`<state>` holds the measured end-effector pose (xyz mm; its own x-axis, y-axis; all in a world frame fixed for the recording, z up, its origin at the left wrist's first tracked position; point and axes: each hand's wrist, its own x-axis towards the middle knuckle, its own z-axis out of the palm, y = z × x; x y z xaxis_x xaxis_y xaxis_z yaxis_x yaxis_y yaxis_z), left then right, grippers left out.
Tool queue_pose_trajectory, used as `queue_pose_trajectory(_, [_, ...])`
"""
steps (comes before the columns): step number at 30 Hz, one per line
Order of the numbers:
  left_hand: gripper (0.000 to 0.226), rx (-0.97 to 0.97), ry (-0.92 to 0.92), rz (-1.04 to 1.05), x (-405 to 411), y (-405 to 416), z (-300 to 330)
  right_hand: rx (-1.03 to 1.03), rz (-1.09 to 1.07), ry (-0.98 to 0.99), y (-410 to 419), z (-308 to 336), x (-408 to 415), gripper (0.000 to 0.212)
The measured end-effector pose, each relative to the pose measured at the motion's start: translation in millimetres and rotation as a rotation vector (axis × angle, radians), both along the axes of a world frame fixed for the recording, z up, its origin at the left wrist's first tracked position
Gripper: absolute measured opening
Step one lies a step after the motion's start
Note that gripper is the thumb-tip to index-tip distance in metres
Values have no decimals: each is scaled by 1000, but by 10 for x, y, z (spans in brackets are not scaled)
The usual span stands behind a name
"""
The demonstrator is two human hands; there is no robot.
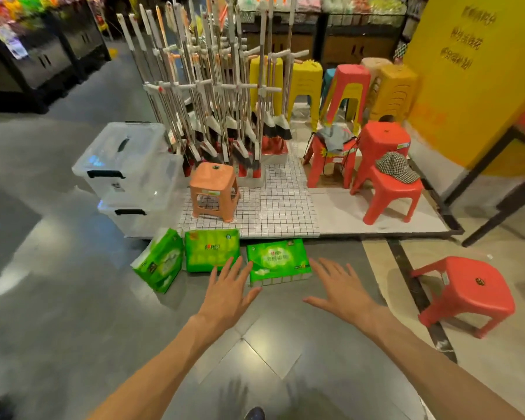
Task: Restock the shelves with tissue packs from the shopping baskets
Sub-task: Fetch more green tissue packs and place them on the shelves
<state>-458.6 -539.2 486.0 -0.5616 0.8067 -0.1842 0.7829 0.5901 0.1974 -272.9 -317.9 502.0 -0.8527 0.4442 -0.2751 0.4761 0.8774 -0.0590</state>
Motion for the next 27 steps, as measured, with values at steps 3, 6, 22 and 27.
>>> queue_pose_trajectory(3, [121, -13, -25, 11, -426, 423, -93, -15, 26, -48, 420, -108, -407, 108])
queue_pose_trajectory(6, [122, -20, -44, 11, -812, 880, -275, -32, 61, -75, 875, -326, -801, 98])
queue_pose_trajectory(22, [138, -241, -315, 189, -2413, 3368, -1485, -276, 115, -282, 3520, -1708, -2701, 118])
queue_pose_trajectory(27, [78, -286, -435, 250, -2801, 3914, -2405, -368, 14, -296, 3898, -2651, -3070, 110])
